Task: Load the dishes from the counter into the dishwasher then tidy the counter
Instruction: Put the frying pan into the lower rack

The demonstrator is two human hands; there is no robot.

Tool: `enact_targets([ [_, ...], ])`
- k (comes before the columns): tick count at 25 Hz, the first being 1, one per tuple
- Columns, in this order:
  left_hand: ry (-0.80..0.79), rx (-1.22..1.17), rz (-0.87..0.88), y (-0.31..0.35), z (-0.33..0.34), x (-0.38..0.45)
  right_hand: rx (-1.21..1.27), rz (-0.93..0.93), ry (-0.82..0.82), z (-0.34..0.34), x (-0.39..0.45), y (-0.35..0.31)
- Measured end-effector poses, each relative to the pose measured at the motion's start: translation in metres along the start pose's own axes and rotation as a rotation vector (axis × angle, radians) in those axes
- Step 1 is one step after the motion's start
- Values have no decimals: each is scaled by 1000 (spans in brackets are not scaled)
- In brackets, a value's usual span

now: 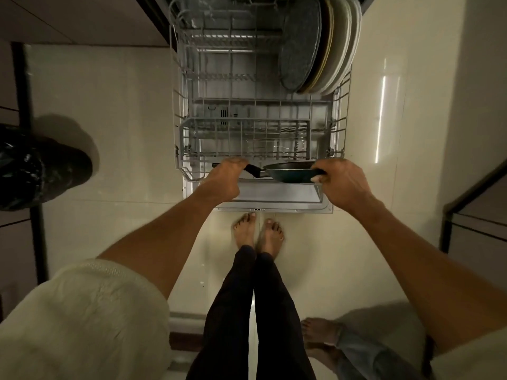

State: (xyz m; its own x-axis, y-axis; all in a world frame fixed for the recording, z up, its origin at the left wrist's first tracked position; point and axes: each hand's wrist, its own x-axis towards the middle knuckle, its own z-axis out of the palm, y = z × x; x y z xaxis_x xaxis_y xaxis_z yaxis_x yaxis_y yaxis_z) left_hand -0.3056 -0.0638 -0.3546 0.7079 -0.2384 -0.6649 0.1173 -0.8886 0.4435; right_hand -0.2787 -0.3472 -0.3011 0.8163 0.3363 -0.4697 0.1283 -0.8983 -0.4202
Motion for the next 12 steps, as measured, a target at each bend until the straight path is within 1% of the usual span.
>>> enact_targets([
  [3, -28, 66, -7, -10, 17, 18, 72, 34, -60, 9, 26, 12],
  [7, -120, 99, -25, -23, 37, 41, 179, 83, -157, 22, 56, 22],
  [12, -163, 88, -23, -42, 64, 62, 176, 94, -229, 43, 90, 35],
])
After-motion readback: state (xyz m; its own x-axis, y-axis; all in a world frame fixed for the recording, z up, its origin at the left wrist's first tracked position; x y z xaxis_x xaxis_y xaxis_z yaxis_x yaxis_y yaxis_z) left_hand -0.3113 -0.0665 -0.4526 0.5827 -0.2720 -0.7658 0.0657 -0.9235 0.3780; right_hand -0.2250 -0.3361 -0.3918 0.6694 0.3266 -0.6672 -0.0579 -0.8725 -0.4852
